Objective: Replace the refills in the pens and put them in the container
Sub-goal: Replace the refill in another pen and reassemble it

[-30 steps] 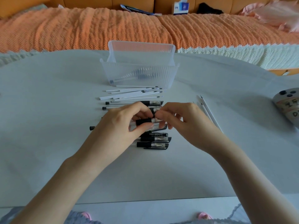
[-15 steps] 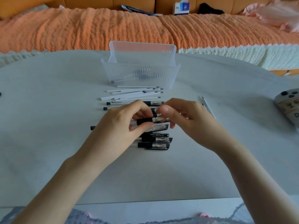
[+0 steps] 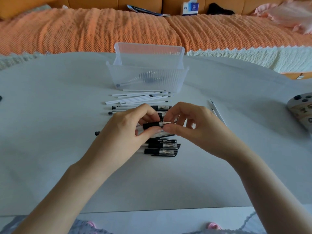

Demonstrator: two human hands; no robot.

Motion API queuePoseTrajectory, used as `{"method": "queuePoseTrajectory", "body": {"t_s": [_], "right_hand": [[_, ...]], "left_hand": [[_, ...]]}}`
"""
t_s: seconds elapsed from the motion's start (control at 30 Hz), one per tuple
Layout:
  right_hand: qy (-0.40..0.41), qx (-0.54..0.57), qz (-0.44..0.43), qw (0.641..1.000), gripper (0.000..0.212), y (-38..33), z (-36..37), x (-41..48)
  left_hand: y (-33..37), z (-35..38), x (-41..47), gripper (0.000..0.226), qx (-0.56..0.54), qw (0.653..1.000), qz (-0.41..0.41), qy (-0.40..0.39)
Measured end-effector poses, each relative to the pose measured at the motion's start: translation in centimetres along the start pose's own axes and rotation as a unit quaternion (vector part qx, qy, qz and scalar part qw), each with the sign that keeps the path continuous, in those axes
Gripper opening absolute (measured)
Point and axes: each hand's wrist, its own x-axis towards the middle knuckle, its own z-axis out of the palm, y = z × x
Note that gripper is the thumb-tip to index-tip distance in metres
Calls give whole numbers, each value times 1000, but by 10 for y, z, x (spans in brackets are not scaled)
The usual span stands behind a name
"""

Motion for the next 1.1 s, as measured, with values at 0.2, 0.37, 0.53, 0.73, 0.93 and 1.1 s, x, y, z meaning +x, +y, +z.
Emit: {"method": "queuePoseTrajectory", "body": {"t_s": [0.2, 0.37, 0.53, 0.73, 0.93, 1.1], "right_hand": [[-4, -18, 13, 1000, 29, 1, 2, 0], [3, 15, -2, 1000, 9, 1, 1, 1], [9, -17, 8, 1000, 23, 1, 4, 1], [-1, 17, 1, 1000, 11, 0, 3, 2], [-1, -3, 12, 1000, 19, 0, 6, 2], [7, 30, 12, 999, 18, -2, 4, 1]], "left_hand": [[1, 1, -1, 18, -6, 1000, -2, 2], [0, 1, 0, 17, -8, 1000, -3, 1], [0, 1, -1, 18, -8, 1000, -3, 4], [0, 0, -1, 16, -9, 1000, -9, 8], [0, 2, -1, 17, -8, 1000, -5, 9], [0, 2, -1, 17, -8, 1000, -7, 9]]}}
